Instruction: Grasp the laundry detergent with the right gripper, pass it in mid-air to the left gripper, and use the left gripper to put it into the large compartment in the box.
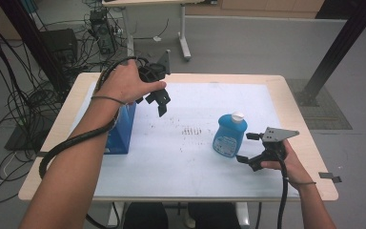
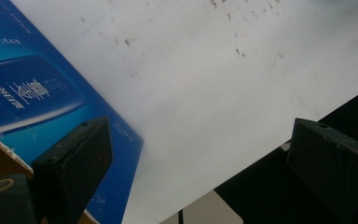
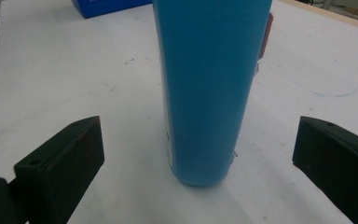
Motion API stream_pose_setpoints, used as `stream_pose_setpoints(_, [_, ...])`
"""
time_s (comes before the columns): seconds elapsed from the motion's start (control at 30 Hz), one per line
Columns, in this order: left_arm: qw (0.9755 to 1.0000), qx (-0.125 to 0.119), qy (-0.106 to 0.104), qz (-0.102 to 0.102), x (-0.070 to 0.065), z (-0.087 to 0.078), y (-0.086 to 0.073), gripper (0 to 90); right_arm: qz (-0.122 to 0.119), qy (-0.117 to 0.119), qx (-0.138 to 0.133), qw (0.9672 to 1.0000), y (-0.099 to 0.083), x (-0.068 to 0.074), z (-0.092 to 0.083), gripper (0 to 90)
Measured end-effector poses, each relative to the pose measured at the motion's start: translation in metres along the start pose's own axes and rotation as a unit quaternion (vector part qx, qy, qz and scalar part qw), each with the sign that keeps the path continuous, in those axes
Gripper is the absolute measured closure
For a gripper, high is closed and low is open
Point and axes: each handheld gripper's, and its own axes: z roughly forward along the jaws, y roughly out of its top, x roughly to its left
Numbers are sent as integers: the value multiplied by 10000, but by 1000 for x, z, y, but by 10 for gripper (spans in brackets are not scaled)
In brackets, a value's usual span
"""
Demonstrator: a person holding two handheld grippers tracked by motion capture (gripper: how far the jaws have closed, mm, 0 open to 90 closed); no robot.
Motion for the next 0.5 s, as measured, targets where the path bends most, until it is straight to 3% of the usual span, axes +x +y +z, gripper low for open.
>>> stream_pose_setpoints(0.5, [10000,19,-7,34,0,2,2,72,67,15,35,10000,0,-1,9,20])
